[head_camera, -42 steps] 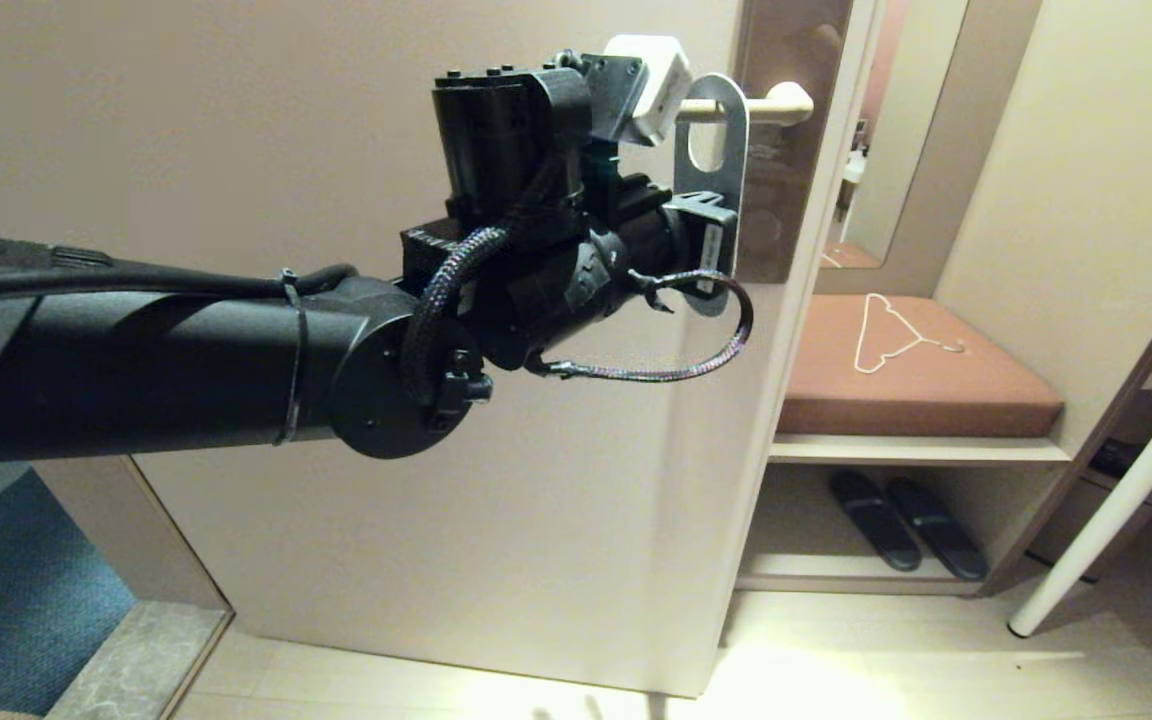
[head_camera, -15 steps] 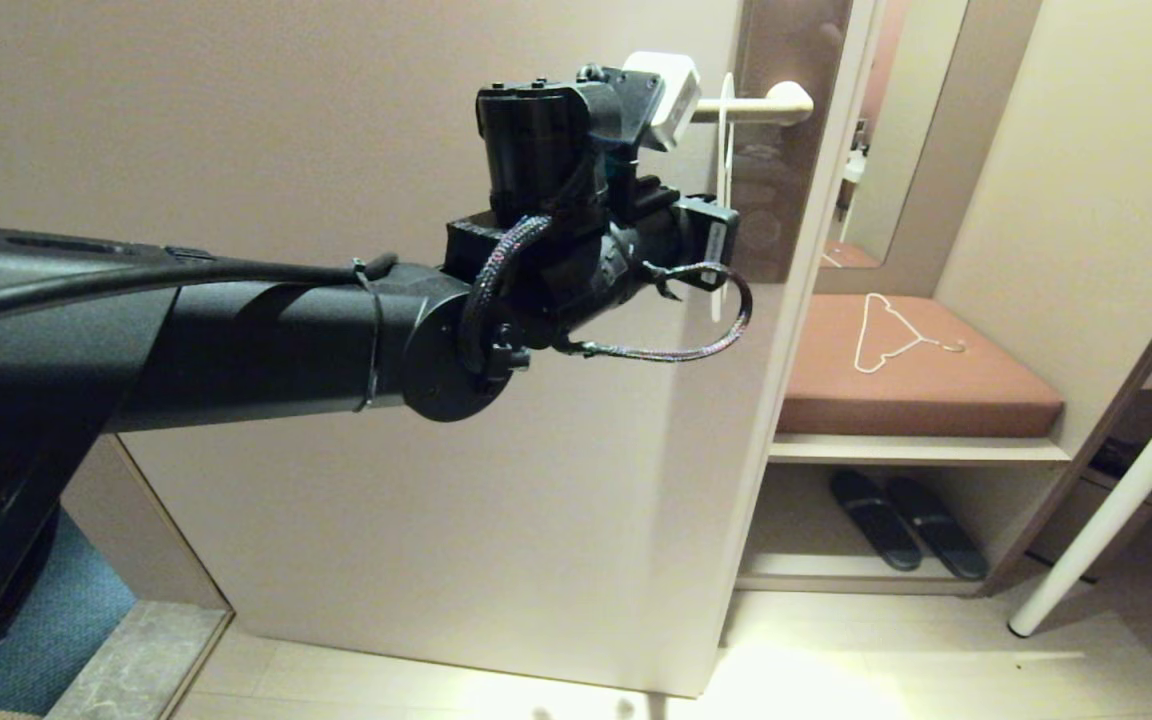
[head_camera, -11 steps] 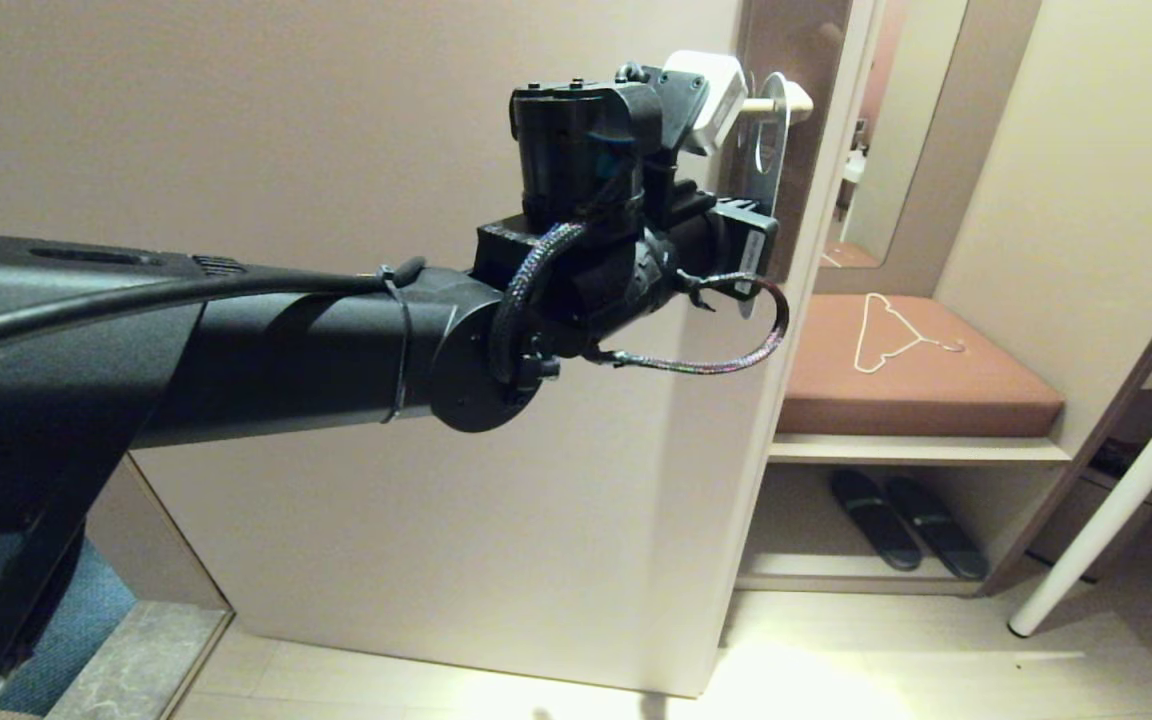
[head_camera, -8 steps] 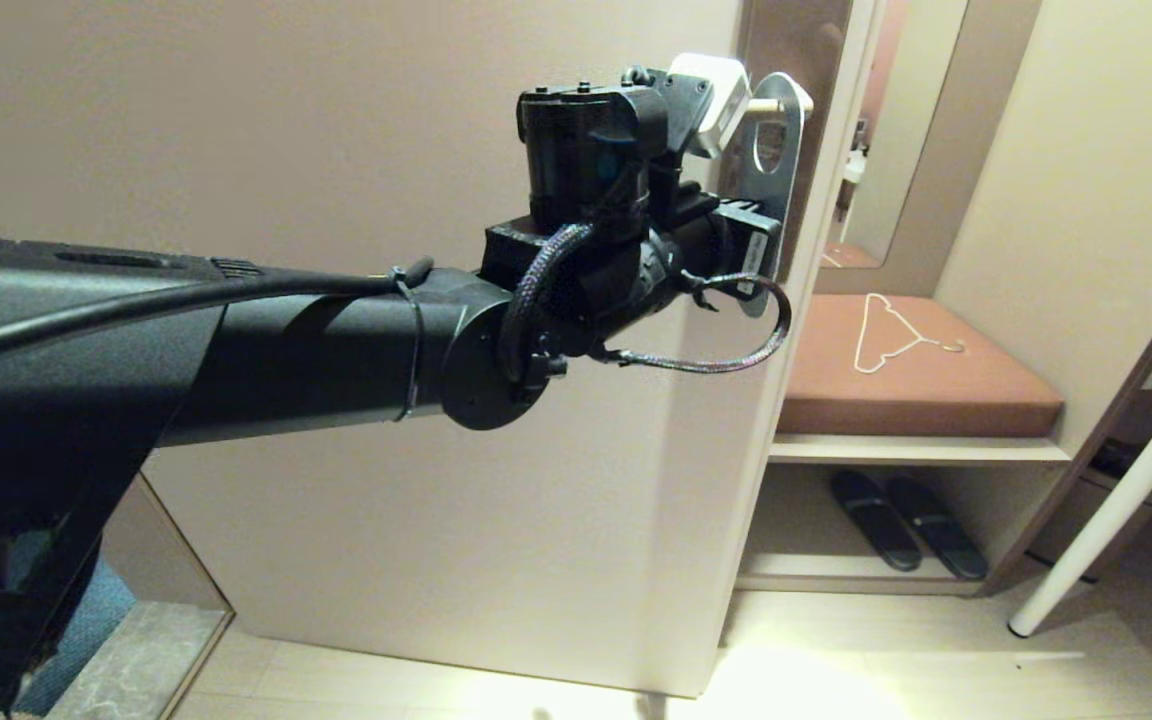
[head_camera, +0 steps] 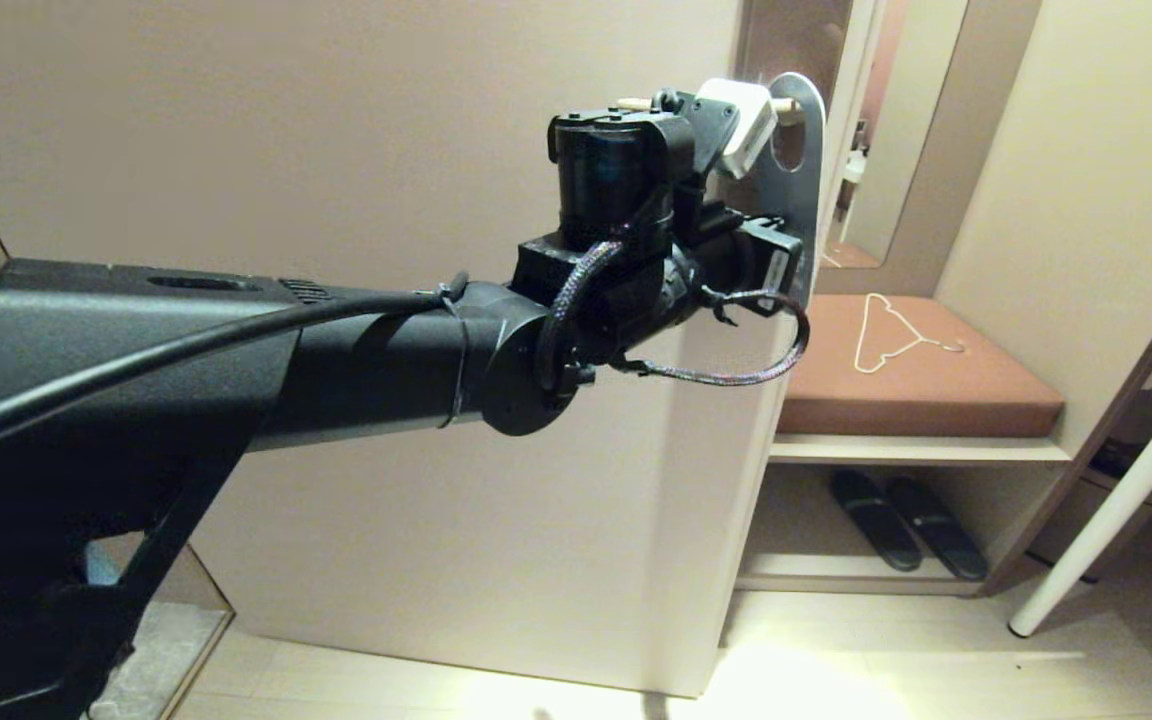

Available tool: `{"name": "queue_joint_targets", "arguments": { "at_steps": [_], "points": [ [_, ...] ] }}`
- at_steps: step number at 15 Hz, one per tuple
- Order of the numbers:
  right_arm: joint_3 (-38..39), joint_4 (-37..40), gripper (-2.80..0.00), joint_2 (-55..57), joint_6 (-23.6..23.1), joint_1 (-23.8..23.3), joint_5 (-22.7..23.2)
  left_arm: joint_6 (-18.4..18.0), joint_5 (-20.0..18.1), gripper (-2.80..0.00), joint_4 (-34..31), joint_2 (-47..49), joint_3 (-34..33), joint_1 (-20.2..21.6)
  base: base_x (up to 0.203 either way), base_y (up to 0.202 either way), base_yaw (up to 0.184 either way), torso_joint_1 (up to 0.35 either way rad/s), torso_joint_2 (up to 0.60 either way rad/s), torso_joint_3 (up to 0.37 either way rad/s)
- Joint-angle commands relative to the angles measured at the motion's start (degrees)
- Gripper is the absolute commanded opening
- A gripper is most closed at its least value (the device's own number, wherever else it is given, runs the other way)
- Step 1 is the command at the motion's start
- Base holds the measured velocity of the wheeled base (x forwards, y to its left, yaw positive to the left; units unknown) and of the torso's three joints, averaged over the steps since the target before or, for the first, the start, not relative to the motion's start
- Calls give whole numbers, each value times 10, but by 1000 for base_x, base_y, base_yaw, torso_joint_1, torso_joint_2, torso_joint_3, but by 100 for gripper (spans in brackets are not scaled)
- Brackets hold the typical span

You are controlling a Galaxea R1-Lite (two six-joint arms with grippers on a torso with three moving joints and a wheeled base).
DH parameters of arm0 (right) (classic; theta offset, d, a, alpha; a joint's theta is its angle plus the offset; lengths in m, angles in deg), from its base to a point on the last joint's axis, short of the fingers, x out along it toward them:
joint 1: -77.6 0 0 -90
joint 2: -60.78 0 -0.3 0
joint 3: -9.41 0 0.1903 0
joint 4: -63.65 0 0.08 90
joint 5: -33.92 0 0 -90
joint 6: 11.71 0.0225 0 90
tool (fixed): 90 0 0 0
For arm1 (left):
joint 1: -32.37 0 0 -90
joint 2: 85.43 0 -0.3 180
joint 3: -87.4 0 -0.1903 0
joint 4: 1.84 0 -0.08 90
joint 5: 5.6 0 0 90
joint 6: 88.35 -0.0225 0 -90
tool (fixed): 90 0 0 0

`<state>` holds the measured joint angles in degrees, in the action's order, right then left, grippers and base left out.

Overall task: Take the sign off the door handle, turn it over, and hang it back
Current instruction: Hang the sign back with the other side facing out

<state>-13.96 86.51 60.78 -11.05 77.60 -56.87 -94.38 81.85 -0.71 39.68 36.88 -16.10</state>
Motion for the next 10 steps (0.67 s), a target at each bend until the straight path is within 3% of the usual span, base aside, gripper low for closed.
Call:
{"name": "queue_joint_targets", "arguments": {
  "at_steps": [1,6,10],
  "points": [
    [0,0,-280,0,0,0,0,0,-3,-280,2,13,7,-4,0,0,0,0,0,0],
    [0,0,-280,0,0,0,0,0,-5,-280,2,24,11,-29,0,0,0,0,0,0],
    [0,0,-280,0,0,0,0,0,-3,-280,2,42,24,-24,0,0,0,0,0,0]
  ]
}}
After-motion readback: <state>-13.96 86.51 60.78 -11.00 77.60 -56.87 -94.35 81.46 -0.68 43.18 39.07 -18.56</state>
